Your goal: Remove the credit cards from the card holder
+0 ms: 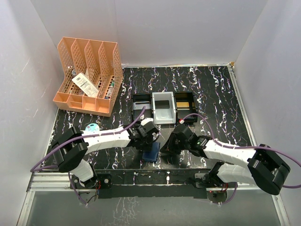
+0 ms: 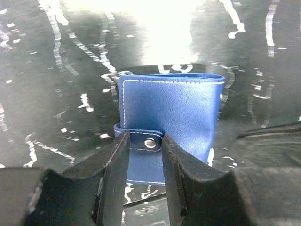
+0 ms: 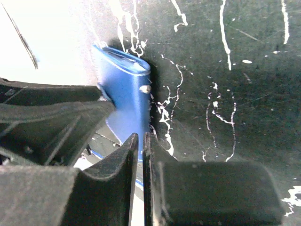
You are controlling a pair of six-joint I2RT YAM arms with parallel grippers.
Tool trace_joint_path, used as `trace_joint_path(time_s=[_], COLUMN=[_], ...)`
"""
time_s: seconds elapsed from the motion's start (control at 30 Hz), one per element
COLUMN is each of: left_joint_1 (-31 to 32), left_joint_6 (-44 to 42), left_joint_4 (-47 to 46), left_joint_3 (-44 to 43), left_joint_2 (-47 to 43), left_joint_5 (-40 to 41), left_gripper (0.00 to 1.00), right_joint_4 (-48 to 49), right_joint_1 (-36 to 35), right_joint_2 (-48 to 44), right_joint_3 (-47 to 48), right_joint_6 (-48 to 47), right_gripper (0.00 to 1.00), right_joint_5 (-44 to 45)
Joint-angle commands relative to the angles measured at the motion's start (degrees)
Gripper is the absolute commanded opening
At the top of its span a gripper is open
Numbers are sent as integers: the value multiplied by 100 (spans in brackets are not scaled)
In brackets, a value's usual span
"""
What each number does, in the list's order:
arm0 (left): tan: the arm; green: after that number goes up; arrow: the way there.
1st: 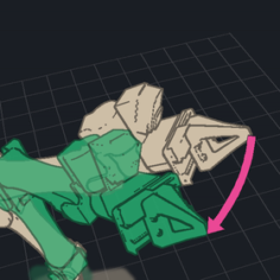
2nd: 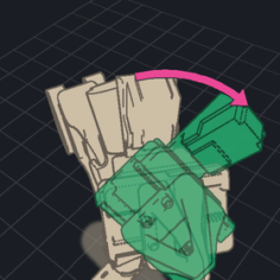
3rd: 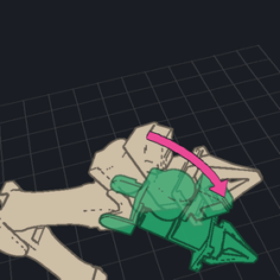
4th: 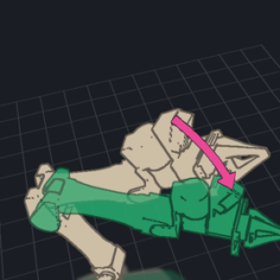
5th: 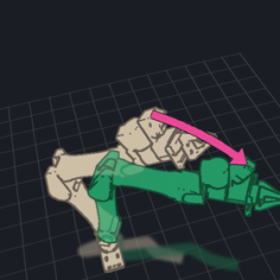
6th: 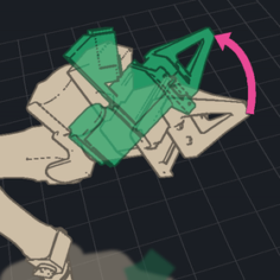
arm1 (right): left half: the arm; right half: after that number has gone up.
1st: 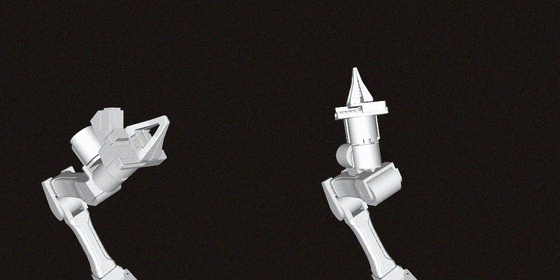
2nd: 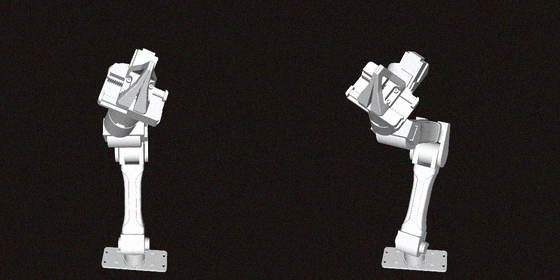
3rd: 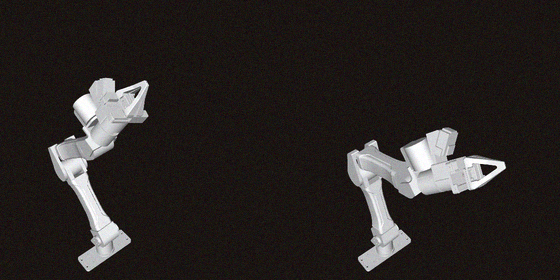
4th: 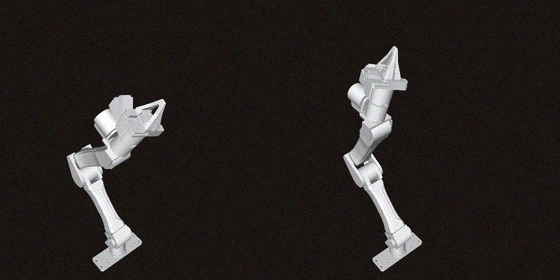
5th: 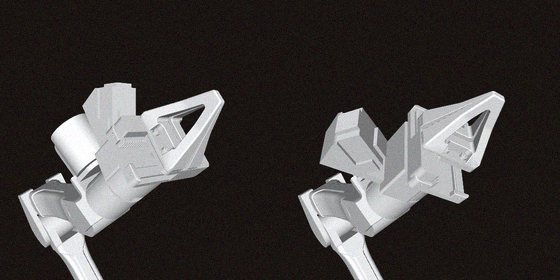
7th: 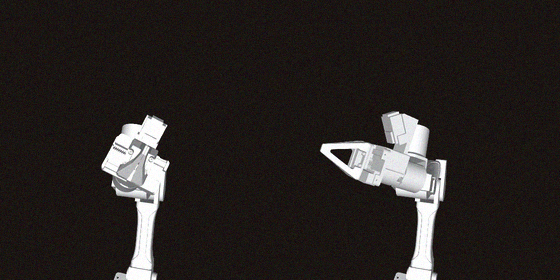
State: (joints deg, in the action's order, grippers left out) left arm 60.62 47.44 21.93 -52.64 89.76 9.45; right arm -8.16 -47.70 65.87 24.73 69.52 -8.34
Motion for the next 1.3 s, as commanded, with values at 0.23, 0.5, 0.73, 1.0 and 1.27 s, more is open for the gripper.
trace_joint_path(time_s=[0.23,0.5,0.73,1.0,1.27], left_joint_1=[-58,-59,-58,-59,-59], left_joint_6=[221,34,29,-6,-79], left_joint_4=[764,381,63,10,-45], left_joint_3=[380,589,766,791,764], left_joint_2=[-429,-532,-679,-630,-573], left_joint_5=[927,505,270,147,33], left_gripper=[29,24,23,21,21], right_joint_4=[-54,554,834,1173,1585], right_joint_1=[86,86,86,86,86], right_joint_2=[-21,199,698,1083,1410], right_joint_3=[238,109,271,322,278], right_joint_6=[-129,-199,-280,-283,-192], right_gripper=[0,19,35,40,42], right_joint_5=[8,-335,-558,-572,-544])
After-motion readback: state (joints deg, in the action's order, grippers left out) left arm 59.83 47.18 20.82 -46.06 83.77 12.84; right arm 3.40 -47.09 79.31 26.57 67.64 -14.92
